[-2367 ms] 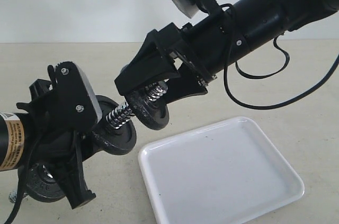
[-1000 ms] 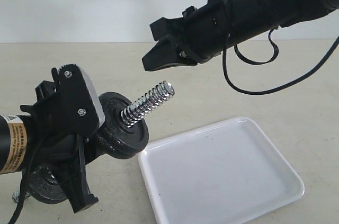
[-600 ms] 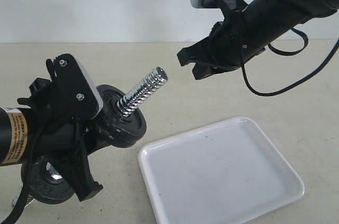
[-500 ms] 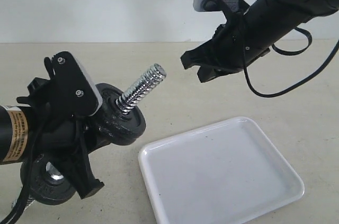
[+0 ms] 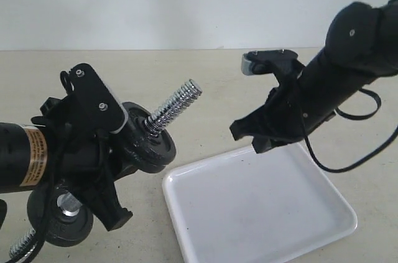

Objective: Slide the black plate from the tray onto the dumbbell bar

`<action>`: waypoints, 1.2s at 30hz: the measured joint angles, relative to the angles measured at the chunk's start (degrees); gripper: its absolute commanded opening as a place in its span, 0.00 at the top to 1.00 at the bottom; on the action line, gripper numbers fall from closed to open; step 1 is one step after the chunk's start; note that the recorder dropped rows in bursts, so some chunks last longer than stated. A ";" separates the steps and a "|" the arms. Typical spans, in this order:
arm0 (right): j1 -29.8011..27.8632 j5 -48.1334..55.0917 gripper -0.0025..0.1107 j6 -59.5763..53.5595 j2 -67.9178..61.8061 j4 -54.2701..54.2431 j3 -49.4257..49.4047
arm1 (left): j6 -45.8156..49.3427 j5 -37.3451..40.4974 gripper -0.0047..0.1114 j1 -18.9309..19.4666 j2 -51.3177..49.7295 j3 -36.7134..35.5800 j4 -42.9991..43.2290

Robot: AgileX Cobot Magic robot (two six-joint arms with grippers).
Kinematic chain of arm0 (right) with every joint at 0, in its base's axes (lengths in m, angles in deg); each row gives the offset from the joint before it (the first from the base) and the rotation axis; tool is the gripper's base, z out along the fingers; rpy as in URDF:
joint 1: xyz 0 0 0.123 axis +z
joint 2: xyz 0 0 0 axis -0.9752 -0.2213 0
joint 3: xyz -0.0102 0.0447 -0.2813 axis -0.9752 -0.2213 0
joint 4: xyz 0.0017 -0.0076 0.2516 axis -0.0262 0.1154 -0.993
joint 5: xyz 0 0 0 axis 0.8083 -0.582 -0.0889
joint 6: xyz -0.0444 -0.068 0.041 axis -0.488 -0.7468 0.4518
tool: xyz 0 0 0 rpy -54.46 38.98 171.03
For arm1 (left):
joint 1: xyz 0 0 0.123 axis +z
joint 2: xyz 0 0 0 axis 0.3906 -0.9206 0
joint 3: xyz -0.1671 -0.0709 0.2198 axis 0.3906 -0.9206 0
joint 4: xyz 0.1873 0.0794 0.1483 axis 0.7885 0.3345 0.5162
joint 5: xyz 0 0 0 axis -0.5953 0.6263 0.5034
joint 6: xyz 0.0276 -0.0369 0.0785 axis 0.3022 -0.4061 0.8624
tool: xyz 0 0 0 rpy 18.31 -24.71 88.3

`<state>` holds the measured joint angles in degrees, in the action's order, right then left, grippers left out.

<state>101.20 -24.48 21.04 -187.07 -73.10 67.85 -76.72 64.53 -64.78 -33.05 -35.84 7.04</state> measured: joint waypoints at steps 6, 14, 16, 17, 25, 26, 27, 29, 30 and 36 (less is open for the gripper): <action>0.00 -6.38 0.96 0.11 0.00 -2.73 -7.49 | -0.48 -1.06 0.92 0.00 -2.84 0.85 0.35; 0.00 -7.65 0.96 0.11 0.00 -5.78 -8.73 | -3.20 -0.91 0.92 0.10 -6.77 2.32 0.98; 0.00 -7.65 0.96 0.11 0.00 -6.17 -8.73 | -4.52 -1.03 0.92 0.35 -7.87 2.32 0.79; 0.00 -7.65 0.96 0.11 0.00 -6.17 -8.73 | -5.45 -1.03 0.92 0.58 -8.55 2.32 0.31; 0.00 -7.65 0.96 0.11 0.00 -6.17 -8.73 | -11.48 2.44 0.92 2.93 -12.08 1.69 -2.97; 0.00 -7.65 0.96 0.11 0.00 -6.17 -8.73 | -11.97 2.55 0.92 3.32 -12.08 1.59 -2.98; 0.00 -7.65 0.96 0.11 0.00 -6.17 -8.73 | -12.43 2.55 0.92 3.60 -12.13 1.59 -3.07; 0.00 -7.65 0.96 0.11 0.00 -6.17 -8.73 | -13.33 2.32 0.92 4.15 -12.13 1.59 -3.19; 0.00 -7.65 0.96 0.11 0.00 -6.17 -8.73 | -13.62 2.21 0.92 4.42 -12.13 1.59 -3.19; 0.00 -7.65 0.96 0.11 0.00 -6.30 -8.73 | -15.63 2.11 0.92 5.73 -12.13 1.70 -3.19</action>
<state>101.20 -32.13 21.14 -187.07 -79.41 59.12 -92.35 66.63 -59.06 -45.18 -34.14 3.85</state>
